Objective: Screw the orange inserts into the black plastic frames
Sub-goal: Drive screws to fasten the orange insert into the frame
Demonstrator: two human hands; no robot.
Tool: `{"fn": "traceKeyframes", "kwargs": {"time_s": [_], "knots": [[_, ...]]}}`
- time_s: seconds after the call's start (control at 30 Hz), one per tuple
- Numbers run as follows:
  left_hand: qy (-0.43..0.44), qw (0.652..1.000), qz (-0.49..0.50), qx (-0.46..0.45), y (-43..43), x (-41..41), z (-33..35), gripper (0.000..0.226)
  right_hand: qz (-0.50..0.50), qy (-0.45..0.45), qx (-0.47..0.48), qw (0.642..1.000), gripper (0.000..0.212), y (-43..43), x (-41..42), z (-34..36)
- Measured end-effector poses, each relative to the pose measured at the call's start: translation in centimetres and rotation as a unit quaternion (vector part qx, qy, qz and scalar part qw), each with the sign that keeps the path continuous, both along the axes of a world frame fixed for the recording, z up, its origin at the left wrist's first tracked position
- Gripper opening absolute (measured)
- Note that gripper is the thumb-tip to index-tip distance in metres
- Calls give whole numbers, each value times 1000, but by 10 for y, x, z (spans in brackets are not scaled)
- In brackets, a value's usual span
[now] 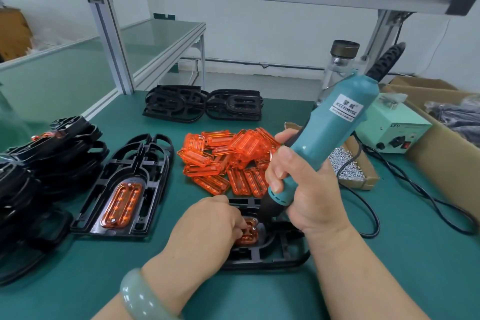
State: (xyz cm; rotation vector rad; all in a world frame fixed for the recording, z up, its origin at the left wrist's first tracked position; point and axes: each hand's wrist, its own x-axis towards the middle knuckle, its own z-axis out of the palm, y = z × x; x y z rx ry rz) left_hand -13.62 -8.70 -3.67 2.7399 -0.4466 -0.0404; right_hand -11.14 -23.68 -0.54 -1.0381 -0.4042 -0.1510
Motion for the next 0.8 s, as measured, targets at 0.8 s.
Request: {"fn": "traceKeyframes", "kwargs": {"time_s": [0.8], "knots": [[-9, 998, -1, -64, 9, 8, 4, 19, -188, 172, 282, 925, 12, -50, 21, -15]]}}
